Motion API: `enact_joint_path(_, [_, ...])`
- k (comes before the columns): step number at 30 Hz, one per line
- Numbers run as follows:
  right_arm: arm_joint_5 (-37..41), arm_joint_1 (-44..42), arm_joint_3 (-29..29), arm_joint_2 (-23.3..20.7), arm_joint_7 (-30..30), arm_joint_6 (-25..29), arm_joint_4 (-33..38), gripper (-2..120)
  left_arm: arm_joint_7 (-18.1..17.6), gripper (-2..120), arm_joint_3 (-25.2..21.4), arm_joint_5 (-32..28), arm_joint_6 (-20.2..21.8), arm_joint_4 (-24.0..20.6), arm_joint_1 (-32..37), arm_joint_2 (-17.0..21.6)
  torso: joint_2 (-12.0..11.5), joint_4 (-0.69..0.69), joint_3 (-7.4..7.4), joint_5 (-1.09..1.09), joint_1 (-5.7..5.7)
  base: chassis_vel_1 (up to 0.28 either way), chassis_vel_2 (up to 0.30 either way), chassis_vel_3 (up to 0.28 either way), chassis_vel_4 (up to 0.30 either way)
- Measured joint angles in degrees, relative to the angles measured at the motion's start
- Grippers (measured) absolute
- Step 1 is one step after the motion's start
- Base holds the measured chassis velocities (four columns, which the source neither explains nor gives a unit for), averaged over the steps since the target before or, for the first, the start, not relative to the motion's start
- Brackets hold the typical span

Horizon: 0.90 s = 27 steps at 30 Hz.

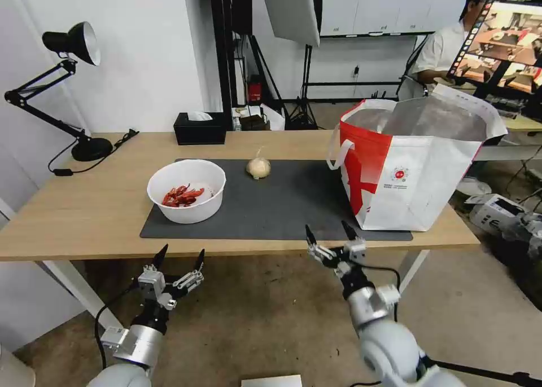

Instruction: Pick up the trash from the table and place it into the takeout bag.

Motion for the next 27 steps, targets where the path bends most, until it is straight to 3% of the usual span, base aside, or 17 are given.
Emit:
enact_joint_path(1, [2.22,5.40,-2.56,-0.23,-0.30,-0.36,-2.24,100,0.17,100,-0.01,0.01,-0.20,0.00,0.04,-0.05,0.00,0.01,0.00,0.00,0.00,0.000,0.000,0.000,0.000])
enact_joint_path(6, [4.10,14.95,-7.74,1.11,0.14,-1.31,-7.95,100,0.39,100,-0.13,0.02,-0.36,-0.01,0.22,-0.09,0.00,0.00,0.00,0.00,0.00,0.000,0.000,0.000,0.000])
enact_joint_path(12, [5.80,29.35,-15.33,6.61,1.84,-3.47,-20.55,100,0.48,100,-0.51,0.03,-0.42,-0.04,0.67,-0.10,0.00,0.02,0.00,-0.01,0.01,0.000,0.000,0.000,0.000])
enact_joint_path(21, [5.50,40.80,-18.97,13.01,4.24,-10.71,-34.12,100,0.59,100,-0.56,0.17,-0.50,0.00,0.69,-0.29,0.00,0.01,0.00,-0.02,0.01,0.000,0.000,0.000,0.000])
enact_joint_path(27, [5.45,45.44,-19.10,19.93,4.13,-13.55,-44.97,100,0.64,100,-0.38,0.27,-0.53,0.05,0.62,-0.42,-0.01,0.00,0.00,-0.01,0.01,0.000,0.000,0.000,0.000])
